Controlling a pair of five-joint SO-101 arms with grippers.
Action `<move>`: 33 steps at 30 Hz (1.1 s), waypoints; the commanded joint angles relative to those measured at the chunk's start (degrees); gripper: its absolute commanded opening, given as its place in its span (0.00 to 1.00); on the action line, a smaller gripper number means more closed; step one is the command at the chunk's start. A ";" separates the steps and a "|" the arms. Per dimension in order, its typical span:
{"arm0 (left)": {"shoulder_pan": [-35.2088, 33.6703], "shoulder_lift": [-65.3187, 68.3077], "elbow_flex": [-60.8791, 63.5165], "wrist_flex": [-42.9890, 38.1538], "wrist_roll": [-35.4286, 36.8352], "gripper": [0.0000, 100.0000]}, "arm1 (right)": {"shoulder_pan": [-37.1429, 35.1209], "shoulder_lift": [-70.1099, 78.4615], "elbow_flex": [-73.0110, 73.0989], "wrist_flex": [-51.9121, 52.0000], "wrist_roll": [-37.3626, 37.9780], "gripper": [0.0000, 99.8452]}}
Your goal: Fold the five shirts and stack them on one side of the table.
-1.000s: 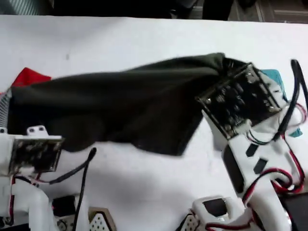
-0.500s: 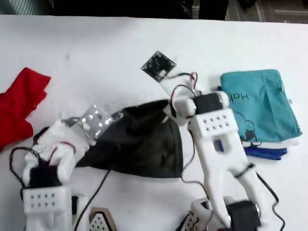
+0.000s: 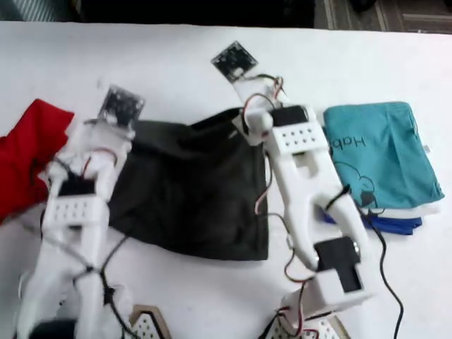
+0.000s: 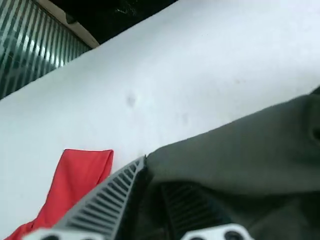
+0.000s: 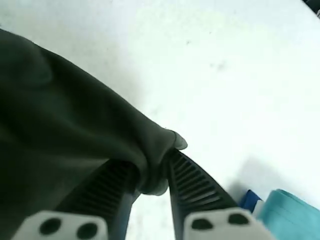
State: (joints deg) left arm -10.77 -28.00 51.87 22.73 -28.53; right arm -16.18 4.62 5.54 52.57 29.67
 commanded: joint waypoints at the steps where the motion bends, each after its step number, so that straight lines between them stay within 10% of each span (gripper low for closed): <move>1: -1.36 7.43 -13.19 3.52 3.08 0.08 | 0.48 2.59 -8.09 6.73 -0.44 0.10; 8: -3.74 13.93 -35.25 27.78 9.41 0.20 | 0.66 7.08 -21.98 27.65 -0.53 0.34; 17: -4.70 15.52 -50.11 50.64 9.41 0.20 | -1.54 7.87 -32.97 45.58 -0.09 0.25; 23: -5.14 15.34 -51.78 66.81 1.85 0.18 | -2.68 5.05 -24.62 46.02 -0.35 0.01; 33: -23.96 15.25 -51.60 75.87 -4.04 0.03 | -3.12 -10.33 6.59 45.49 0.00 0.02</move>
State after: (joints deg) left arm -29.58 -12.44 2.29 96.57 -31.69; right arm -18.64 -0.48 5.80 97.93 29.67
